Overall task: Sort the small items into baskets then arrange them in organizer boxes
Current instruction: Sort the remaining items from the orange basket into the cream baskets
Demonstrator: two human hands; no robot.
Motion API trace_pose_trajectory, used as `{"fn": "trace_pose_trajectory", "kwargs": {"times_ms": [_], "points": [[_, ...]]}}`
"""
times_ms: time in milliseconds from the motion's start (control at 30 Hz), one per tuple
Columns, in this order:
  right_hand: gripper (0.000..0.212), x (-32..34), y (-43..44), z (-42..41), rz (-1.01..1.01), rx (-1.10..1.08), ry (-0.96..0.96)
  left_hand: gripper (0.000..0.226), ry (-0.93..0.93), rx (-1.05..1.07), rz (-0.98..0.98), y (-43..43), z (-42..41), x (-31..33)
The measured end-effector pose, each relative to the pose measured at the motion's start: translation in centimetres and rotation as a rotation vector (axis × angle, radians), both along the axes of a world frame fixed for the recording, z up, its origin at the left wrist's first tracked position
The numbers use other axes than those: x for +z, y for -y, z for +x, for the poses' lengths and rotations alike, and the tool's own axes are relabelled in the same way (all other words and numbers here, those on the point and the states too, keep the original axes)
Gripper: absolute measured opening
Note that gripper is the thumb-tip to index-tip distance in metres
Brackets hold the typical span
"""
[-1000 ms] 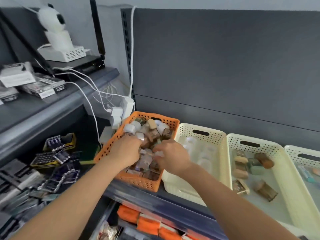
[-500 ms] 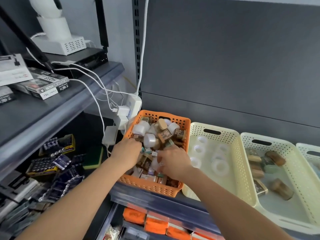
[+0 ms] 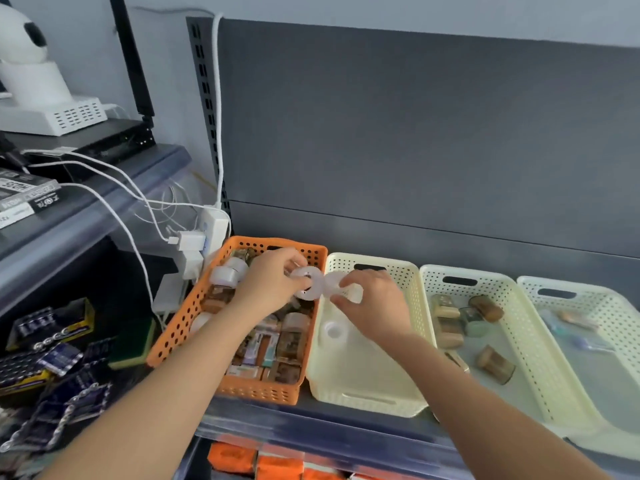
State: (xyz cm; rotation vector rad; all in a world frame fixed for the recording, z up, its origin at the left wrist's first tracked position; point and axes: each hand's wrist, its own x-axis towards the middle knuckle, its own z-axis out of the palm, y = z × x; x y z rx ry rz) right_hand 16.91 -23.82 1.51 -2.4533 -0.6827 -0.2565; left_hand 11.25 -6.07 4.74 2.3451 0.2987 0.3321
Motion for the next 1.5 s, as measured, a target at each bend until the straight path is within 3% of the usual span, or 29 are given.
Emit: {"fn": "trace_pose_trajectory", "kwargs": {"times_ms": [200,333,467,533,633,767,933,1067,1167,1367,1500], "points": [[0.025,-0.7,5.7,2.2,-0.193,-0.104,-0.093,0.022,-0.148,-0.089,0.097,6.4,4.1,-3.0],[0.036,-1.6,6.7,3.2,-0.235,-0.07,-0.105,0.041,-0.169,-0.119,0.312,7.8,5.1,-5.0],[0.038,-2.6,6.4,3.6,-0.314,-0.03,-0.082,0.03,-0.35,-0.318,0.641,8.1,4.5,-6.0],[0.032,-2.7,6.2,3.8,-0.337,-0.026,-0.04,0.025,-0.379,-0.365,0.703,8.2,4.2,-5.9],[0.031,-2.5,5.7,4.0,-0.337,-0.039,0.03,0.02,-0.353,-0.375,0.698,8.1,3.9,-5.7],[0.032,-2.2,4.3,3.9,-0.369,-0.032,0.117,0.031,-0.2,-0.324,0.634,6.9,2.7,-5.0],[0.021,-1.5,0.5,1.7,-0.234,0.147,0.137,0.023,-0.043,-0.145,0.573,3.0,-0.2,-3.4],[0.017,-1.1,-3.4,-0.9,-0.147,0.374,0.08,0.015,-0.19,0.015,0.579,-1.2,-3.5,-2.4],[0.022,-1.1,-5.9,-2.7,-0.173,0.496,0.028,0.023,-0.384,0.099,0.552,-4.0,-5.7,-2.2],[0.026,-1.9,-9.3,-4.6,-0.434,0.642,-0.115,0.029,-0.677,0.001,0.453,-7.3,-8.6,-3.2],[0.044,-2.6,-10.7,-4.9,-0.474,0.617,-0.103,0.034,-0.695,-0.019,0.495,-7.7,-8.6,-3.6]]}}
